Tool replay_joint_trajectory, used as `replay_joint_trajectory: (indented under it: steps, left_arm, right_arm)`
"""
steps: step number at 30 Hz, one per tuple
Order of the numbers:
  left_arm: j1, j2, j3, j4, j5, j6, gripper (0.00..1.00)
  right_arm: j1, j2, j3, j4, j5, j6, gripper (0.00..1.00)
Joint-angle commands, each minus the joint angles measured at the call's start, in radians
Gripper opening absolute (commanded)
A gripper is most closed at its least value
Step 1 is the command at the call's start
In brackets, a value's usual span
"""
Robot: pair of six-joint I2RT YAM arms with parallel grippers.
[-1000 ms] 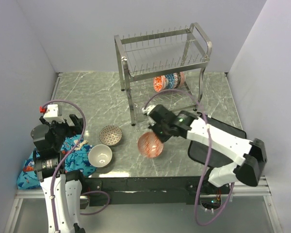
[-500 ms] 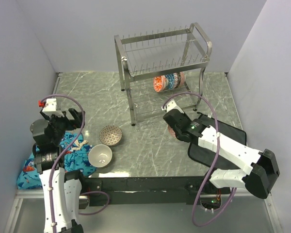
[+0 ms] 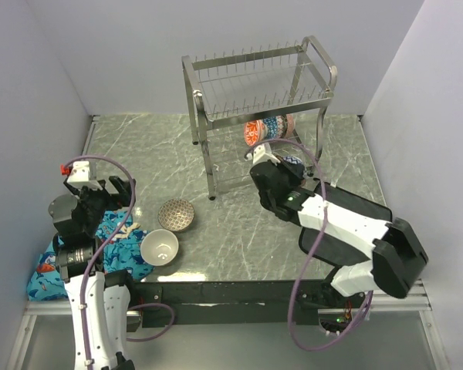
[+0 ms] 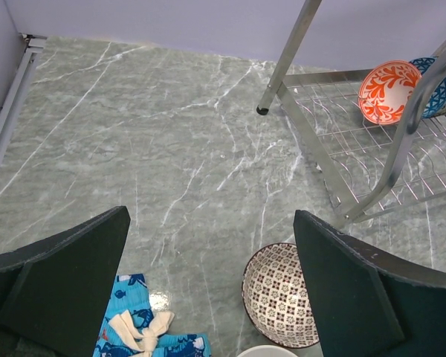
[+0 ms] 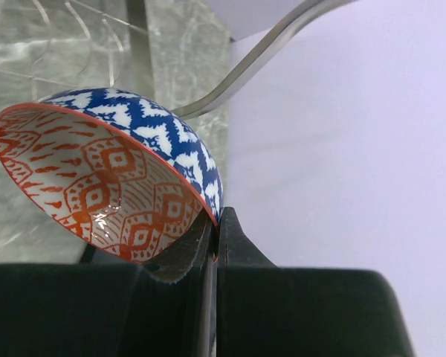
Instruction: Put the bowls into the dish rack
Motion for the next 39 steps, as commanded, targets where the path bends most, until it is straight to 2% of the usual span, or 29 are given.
replay_joint_trajectory:
  steps: [1,8,12,22,39]
  left_arm:
    - [0.007,-0.012,-0.013,0.006,0.003,-0.001,1.00]
    - [0.007,-0.011,-0.036,0.028,0.003,-0.007,0.99]
    - [0.005,-0.014,-0.051,0.029,0.007,-0.007,1.00]
    - [0.007,-0.005,-0.065,0.049,0.003,0.002,0.99]
    - [0.007,0.011,-0.097,0.100,0.009,-0.004,0.99]
  right_arm:
    - [-0.027,0.077,0.082,0.289,0.124,-0.173,0.00]
    - [-0.083,0.202,0.159,0.461,0.177,-0.331,0.00]
    - [-0.100,0.275,0.201,0.470,0.178,-0.348,0.00]
    - [-0.126,0.426,0.274,0.634,0.200,-0.460,0.00]
    - [-0.199,0.596,0.366,0.704,0.223,-0.529,0.00]
